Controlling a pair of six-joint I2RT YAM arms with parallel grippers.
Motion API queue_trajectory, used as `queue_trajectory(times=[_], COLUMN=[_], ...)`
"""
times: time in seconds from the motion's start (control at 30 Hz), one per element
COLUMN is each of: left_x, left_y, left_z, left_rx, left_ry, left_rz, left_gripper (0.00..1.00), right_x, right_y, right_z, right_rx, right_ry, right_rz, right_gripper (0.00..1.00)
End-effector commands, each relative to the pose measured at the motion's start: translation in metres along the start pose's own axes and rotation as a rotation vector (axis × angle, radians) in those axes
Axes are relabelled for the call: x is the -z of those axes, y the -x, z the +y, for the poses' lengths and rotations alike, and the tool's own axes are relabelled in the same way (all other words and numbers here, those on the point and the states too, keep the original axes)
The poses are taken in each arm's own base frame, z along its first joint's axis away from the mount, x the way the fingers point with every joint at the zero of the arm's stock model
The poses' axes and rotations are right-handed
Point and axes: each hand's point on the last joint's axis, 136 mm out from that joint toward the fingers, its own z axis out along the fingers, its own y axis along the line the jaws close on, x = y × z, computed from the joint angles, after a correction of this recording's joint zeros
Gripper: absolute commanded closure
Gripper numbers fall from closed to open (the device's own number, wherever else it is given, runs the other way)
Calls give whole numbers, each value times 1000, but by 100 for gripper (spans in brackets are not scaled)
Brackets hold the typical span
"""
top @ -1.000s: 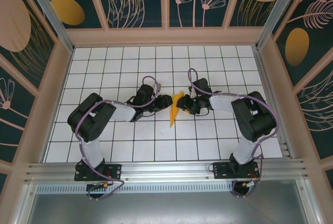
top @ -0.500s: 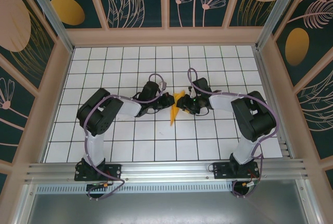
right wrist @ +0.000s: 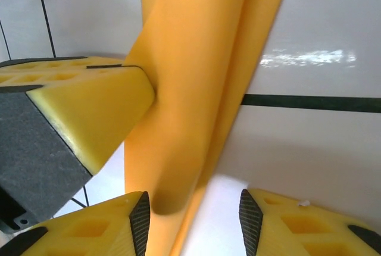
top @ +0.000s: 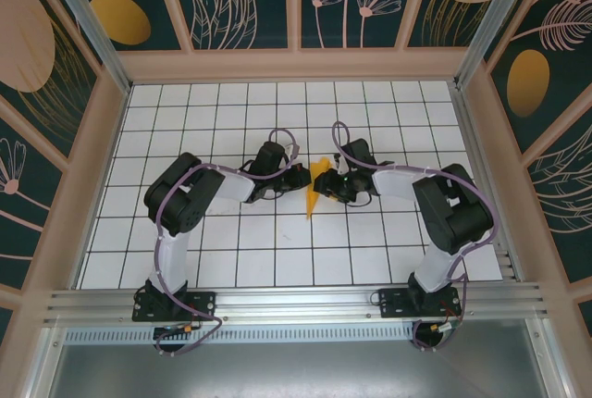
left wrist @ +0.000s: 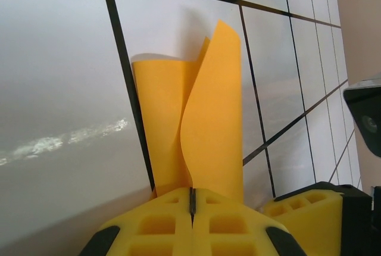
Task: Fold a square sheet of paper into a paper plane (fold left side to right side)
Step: Fold the wing for the fifth time at the center of the table.
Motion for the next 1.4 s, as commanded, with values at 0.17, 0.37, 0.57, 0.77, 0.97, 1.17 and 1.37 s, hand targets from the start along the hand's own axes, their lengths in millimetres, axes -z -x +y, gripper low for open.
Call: queue_trajectory(times=[0.17, 0.37, 0.57, 0.77, 0.97, 1.17, 1.37], left_x=[-8, -11, -11, -14, -14, -15, -15], left_y=[-2, -1, 1, 2, 2, 2, 2], left_z=[10, 15, 24, 31, 37, 39, 38], left_rx=[-33, -31, -21, -2, 16, 26, 28], left_ry=[12, 30, 80, 110, 126, 127, 125], left_rz=[30, 28, 12, 12, 9, 10, 11], left_gripper=[96, 97, 100, 100, 100, 100, 100], right_x=[34, 37, 25, 17, 14, 9, 3], right_y=[16, 35, 34, 17, 2, -11, -16], right_z=[9, 34, 33, 32, 33, 35, 40], right_rx=[8, 12, -20, -33, -54, -60, -59], right_ry=[137, 267, 245, 239, 243, 256, 277], right_rz=[-113, -147, -128, -91, -64, -40, -24], right_gripper=[61, 83, 84, 84, 83, 83, 83])
